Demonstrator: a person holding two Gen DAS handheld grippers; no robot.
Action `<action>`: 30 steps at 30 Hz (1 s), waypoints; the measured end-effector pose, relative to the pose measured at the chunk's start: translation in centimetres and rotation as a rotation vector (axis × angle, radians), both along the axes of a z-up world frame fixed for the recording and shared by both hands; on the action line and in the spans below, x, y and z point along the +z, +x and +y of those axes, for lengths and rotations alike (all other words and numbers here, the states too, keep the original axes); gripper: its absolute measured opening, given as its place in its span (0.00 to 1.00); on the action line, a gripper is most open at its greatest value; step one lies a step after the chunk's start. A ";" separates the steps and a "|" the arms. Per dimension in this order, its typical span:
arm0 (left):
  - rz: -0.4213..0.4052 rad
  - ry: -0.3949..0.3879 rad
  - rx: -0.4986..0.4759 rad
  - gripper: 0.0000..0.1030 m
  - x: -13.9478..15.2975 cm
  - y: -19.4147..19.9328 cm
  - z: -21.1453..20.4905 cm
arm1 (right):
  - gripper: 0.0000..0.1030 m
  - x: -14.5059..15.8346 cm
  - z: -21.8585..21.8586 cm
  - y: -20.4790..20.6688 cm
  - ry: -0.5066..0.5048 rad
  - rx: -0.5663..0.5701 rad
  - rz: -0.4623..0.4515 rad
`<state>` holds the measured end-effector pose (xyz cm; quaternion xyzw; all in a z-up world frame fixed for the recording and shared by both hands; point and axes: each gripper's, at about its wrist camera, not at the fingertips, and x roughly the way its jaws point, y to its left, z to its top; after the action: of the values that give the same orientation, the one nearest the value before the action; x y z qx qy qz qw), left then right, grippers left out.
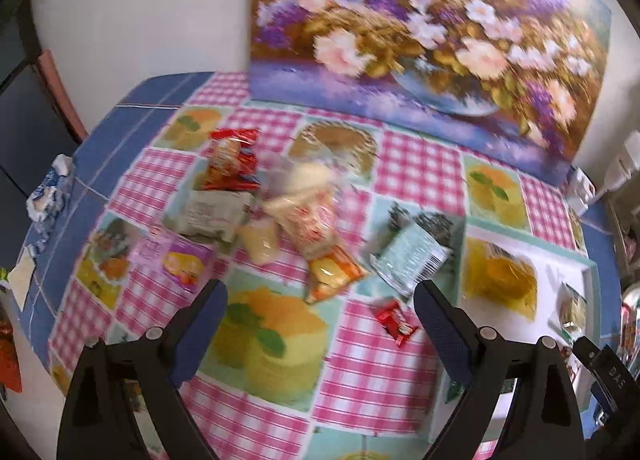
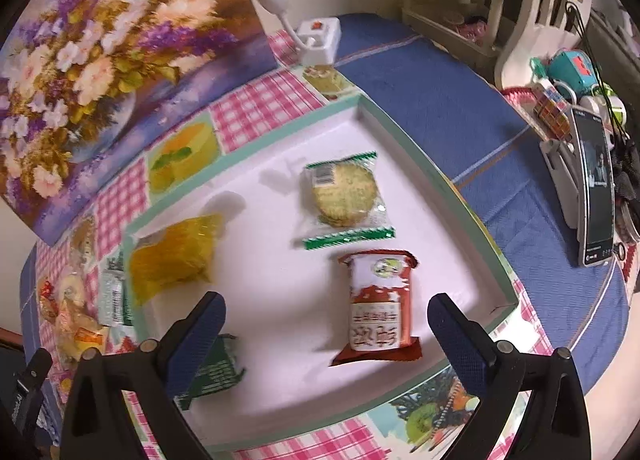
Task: Organize snacks
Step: 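Move both tools back toward the remaining snacks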
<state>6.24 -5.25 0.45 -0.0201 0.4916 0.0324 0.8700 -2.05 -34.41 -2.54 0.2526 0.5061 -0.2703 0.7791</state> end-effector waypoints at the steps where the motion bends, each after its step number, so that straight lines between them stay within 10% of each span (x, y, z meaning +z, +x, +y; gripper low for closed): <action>1: -0.007 -0.001 0.005 0.92 0.3 0.0 0.5 | 1.00 0.3 0.4 0.2 -0.002 0.012 -0.014; 30: 0.016 -0.088 0.372 0.92 -0.8 -0.4 19.3 | 0.99 -0.2 18.3 6.9 0.054 0.519 -0.128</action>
<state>5.83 14.10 -0.31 -0.1482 0.4871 0.1711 0.8435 4.81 -16.08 -2.76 0.1519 0.5106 -0.0314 0.8457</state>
